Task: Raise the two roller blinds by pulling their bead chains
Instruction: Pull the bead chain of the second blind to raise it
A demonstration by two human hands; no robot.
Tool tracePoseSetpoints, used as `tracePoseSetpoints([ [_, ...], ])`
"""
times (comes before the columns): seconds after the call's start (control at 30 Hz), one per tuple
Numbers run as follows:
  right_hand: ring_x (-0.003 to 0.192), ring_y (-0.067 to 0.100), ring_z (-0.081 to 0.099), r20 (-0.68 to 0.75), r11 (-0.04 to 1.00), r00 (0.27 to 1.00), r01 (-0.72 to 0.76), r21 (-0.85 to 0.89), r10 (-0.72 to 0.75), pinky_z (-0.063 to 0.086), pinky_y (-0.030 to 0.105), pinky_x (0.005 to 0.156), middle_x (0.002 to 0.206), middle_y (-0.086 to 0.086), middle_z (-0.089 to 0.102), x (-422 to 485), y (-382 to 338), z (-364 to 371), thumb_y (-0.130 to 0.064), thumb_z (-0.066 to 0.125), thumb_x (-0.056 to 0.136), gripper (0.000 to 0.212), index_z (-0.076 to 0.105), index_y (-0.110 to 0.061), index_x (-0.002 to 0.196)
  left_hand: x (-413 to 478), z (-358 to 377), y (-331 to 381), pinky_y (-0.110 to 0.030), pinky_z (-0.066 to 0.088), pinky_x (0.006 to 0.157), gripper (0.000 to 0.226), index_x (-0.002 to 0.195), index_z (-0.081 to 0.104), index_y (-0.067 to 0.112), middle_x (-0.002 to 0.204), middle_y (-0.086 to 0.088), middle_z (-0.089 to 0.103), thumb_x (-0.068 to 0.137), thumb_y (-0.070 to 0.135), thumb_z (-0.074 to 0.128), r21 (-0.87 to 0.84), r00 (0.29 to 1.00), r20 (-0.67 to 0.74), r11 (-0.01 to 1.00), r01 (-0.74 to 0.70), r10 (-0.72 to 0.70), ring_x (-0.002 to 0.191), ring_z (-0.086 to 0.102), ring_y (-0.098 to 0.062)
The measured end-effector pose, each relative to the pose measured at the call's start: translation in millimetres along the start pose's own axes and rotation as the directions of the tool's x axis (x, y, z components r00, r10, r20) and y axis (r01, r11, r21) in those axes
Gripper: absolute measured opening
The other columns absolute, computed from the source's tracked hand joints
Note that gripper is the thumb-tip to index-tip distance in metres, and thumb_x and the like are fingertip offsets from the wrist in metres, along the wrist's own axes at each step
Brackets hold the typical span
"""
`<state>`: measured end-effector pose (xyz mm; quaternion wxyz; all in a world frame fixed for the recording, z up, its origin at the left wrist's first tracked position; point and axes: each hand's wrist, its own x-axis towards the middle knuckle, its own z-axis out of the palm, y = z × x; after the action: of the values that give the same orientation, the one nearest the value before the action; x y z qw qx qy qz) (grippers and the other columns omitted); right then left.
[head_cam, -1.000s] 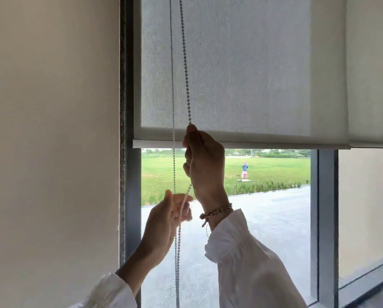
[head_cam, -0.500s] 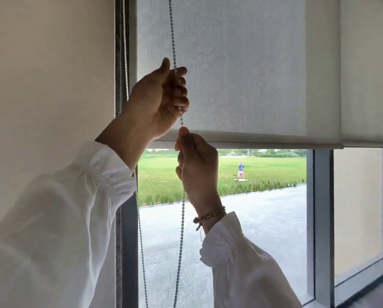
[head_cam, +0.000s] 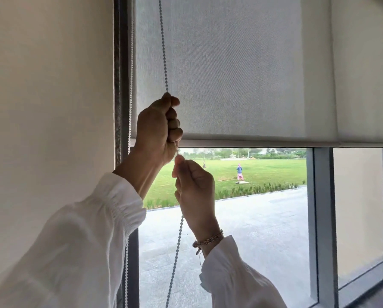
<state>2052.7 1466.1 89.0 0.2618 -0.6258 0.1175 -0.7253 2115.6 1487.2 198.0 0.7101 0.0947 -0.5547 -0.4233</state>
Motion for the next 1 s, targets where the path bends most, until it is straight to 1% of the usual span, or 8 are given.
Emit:
tracePoseSetpoints([
  [0.33, 0.037, 0.004, 0.022, 0.008, 1.0, 1.0, -0.009, 0.013, 0.009, 0.019, 0.025, 0.046, 0.033, -0.012, 0.03, -1.1, 4.6, 2.2, -0.035, 0.05, 0.087, 0.038, 0.047, -0.025, 0.05, 1.3, -6.3, -4.4, -0.012, 0.016, 0.024, 0.032, 0.07, 0.048, 0.016, 0.034, 0.01, 0.024, 0.098, 0.023, 0.035, -0.003, 1.0, 0.011, 1.0, -0.017, 0.017, 0.027, 0.018, -0.004],
  [0.5, 0.037, 0.004, 0.023, 0.027, 1.0, 0.999, -0.019, 0.015, 0.019, 0.02, 0.025, 0.047, 0.034, -0.012, 0.03, 0.3, 7.4, 3.4, -0.037, 0.049, 0.087, 0.037, 0.048, -0.024, 0.052, 3.5, -9.2, -4.2, -0.012, 0.016, 0.024, 0.032, 0.07, 0.049, 0.016, 0.035, 0.01, 0.023, 0.098, 0.023, 0.033, -0.024, 1.0, 0.016, 1.0, -0.011, 0.011, 0.027, 0.018, -0.004],
  [0.67, 0.037, 0.004, 0.025, 0.025, 0.999, 0.999, -0.041, -0.005, 0.041, 0.021, 0.026, 0.047, 0.035, -0.011, 0.033, 6.0, 12.0, 6.4, -0.039, 0.048, 0.087, 0.037, 0.05, -0.025, 0.053, 8.4, -11.7, -4.9, -0.013, 0.017, 0.026, 0.031, 0.072, 0.051, 0.015, 0.037, 0.01, 0.024, 0.097, 0.023, 0.035, 0.012, 0.999, -0.024, 0.999, -0.034, 0.034, 0.029, 0.018, -0.004],
  [0.83, 0.038, 0.006, 0.027, 0.03, 0.997, 0.997, -0.075, -0.01, 0.075, 0.025, 0.03, 0.048, 0.036, -0.011, 0.034, 13.3, 15.8, 6.1, -0.036, 0.048, 0.091, 0.037, 0.057, -0.025, 0.057, 13.7, -11.9, -6.3, -0.014, 0.02, 0.029, 0.029, 0.077, 0.056, 0.013, 0.04, 0.011, 0.029, 0.097, 0.023, 0.037, 0.11, 0.996, -0.067, 0.993, -0.048, 0.056, 0.032, 0.021, -0.004],
  [0.9, 0.039, 0.006, 0.028, 0.053, 0.992, 0.991, -0.126, 0.008, 0.125, 0.026, 0.026, 0.045, 0.037, -0.011, 0.036, 16.4, 17.6, 4.5, -0.032, 0.049, 0.093, 0.035, 0.061, -0.022, 0.062, 14.2, -12.5, -9.0, -0.014, 0.024, 0.033, 0.027, 0.085, 0.059, 0.012, 0.046, 0.01, 0.035, 0.097, 0.023, 0.037, 0.148, 0.995, -0.077, 0.988, -0.052, 0.064, 0.038, 0.027, -0.003],
  [0.93, 0.039, 0.006, 0.03, 0.065, 0.988, 0.987, -0.151, 0.019, 0.15, 0.026, 0.024, 0.045, 0.039, -0.011, 0.038, 18.4, 19.3, 3.2, -0.03, 0.049, 0.093, 0.033, 0.063, -0.021, 0.064, 13.8, -11.5, -10.8, -0.015, 0.027, 0.038, 0.026, 0.09, 0.06, 0.012, 0.051, 0.008, 0.039, 0.097, 0.022, 0.036, 0.169, 0.993, -0.092, 0.984, -0.052, 0.068, 0.043, 0.033, -0.003],
  [0.97, 0.04, 0.006, 0.033, 0.078, 0.987, 0.985, -0.159, 0.025, 0.157, 0.028, 0.024, 0.045, 0.042, -0.01, 0.042, 20.9, 21.5, 1.3, -0.03, 0.049, 0.093, 0.032, 0.064, -0.021, 0.066, 13.4, -8.6, -13.5, -0.017, 0.032, 0.044, 0.025, 0.097, 0.06, 0.011, 0.058, 0.006, 0.046, 0.097, 0.021, 0.036, 0.234, 0.99, -0.114, 0.971, -0.056, 0.084, 0.05, 0.041, -0.005],
  [1.0, 0.043, 0.007, 0.036, 0.078, 0.988, 0.985, -0.153, 0.005, 0.152, 0.029, 0.025, 0.046, 0.047, -0.01, 0.047, 23.4, 21.9, -0.8, -0.029, 0.048, 0.093, 0.031, 0.065, -0.022, 0.069, 13.0, -6.6, -17.0, -0.019, 0.037, 0.055, 0.027, 0.107, 0.058, 0.01, 0.073, 0.003, 0.056, 0.096, 0.023, 0.037, 0.38, 0.981, -0.151, 0.923, -0.057, 0.123, 0.064, 0.053, -0.01],
])
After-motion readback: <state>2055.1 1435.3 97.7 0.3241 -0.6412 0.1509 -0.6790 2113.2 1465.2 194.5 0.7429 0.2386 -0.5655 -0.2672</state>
